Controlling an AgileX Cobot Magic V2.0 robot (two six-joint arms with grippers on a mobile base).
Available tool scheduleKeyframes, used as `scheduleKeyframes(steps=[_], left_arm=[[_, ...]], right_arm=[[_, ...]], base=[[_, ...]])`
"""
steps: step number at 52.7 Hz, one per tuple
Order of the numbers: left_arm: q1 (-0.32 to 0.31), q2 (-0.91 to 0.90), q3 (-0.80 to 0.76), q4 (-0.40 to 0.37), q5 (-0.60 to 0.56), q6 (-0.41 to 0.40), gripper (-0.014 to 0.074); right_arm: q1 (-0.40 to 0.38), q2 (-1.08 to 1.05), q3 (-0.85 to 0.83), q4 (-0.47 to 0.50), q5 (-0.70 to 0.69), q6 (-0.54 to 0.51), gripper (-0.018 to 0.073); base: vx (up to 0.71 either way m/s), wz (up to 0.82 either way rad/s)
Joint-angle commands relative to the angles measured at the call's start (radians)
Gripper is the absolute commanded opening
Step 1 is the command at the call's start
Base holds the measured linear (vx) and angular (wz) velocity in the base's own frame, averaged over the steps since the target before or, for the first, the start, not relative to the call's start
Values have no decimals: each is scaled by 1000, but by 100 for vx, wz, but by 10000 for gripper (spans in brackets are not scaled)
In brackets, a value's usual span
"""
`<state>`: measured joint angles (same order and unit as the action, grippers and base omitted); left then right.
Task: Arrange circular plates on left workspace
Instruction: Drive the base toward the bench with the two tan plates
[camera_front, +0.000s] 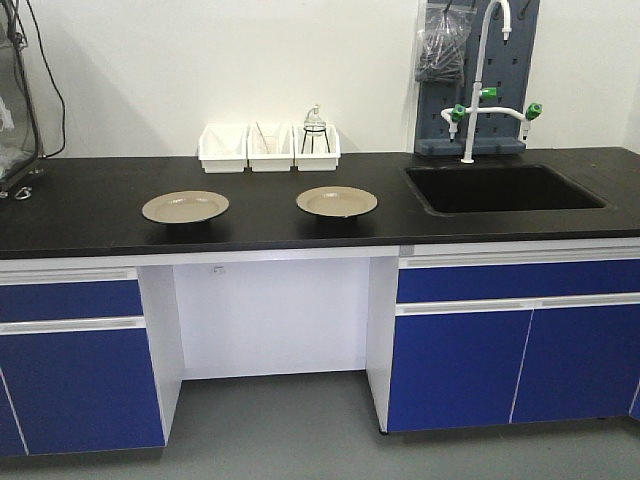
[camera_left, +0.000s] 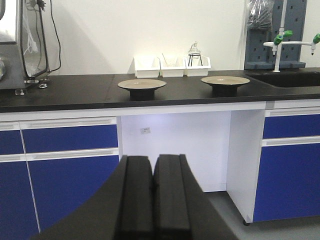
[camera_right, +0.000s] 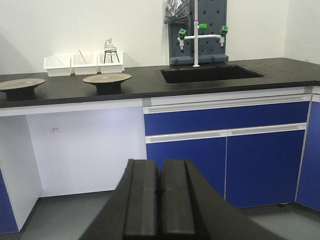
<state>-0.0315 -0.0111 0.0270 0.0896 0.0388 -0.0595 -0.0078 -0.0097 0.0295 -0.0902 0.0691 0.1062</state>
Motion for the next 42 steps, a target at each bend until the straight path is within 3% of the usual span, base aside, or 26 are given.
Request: scheduleKeyframes(steps=[1, 42], left_arm=[[-6, -15, 20, 4, -83, -8, 2], [-6, -15, 20, 4, -83, -8, 2]], right_arm=[[-2, -13, 21, -8, -80, -5, 1], [-2, -13, 21, -8, -80, -5, 1]], base=[[0, 0], [1, 1]])
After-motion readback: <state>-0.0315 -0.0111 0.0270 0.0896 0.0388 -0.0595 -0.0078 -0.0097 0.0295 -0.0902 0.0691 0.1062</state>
